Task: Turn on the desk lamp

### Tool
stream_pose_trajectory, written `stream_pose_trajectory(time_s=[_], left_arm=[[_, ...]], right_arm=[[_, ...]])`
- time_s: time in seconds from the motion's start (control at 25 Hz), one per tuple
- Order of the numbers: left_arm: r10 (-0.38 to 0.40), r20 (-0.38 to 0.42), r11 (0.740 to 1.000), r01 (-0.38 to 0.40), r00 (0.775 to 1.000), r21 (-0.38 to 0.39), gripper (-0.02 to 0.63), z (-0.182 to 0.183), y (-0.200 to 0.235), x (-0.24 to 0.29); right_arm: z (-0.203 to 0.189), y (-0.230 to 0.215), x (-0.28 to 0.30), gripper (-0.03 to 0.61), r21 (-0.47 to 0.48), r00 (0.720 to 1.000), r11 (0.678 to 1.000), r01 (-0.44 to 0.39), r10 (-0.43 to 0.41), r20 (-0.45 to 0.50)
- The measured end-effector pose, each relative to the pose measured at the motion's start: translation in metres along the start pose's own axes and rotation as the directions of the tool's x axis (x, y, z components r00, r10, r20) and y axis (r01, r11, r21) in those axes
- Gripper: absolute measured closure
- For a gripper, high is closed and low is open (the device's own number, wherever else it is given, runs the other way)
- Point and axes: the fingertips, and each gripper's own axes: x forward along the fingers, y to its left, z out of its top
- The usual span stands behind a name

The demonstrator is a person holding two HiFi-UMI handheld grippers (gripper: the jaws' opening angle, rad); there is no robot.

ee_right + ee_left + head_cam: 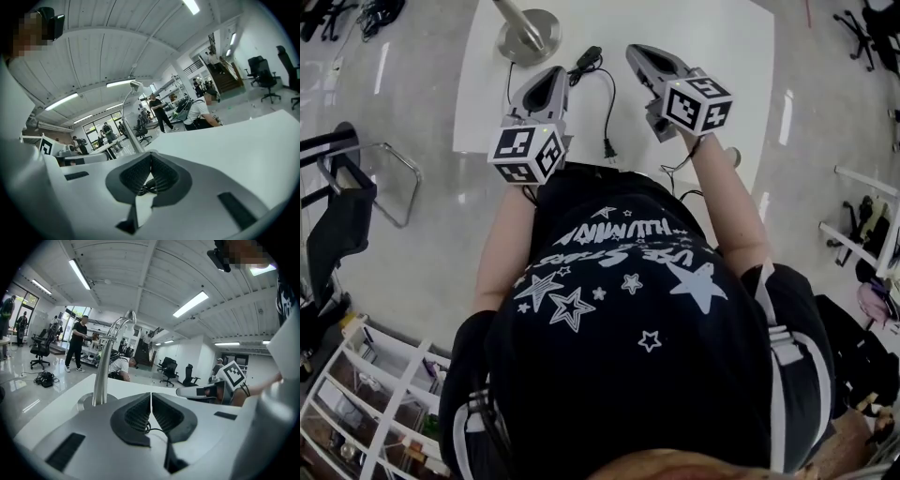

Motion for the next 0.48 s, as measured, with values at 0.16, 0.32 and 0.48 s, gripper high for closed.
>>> stream_pose_trajectory(time_s=[0.16, 0.32, 0.48], left_arm=[[-0.048, -0.074, 0.998, 0.050, 0.996, 0.026, 0.603, -0.017, 0.013, 0.020], [-0.100, -0.170, 0.994, 0.107, 0.980, 0.033, 0.603, -0.038, 0.018, 0.040], [-0.138, -0.260, 0.988, 0.152, 0.956, 0.035, 0.601, -0.056, 0.016, 0.054]], right_arm=[[0.000, -0.007, 0.014, 0.572, 0.021, 0.999, 0.999, 0.035, -0.036, 0.005], [0.003, -0.017, 0.027, 0.572, 0.042, 0.998, 0.997, 0.068, -0.069, 0.009], [0.004, -0.023, 0.033, 0.572, 0.058, 0.995, 0.994, 0.095, -0.096, 0.011]])
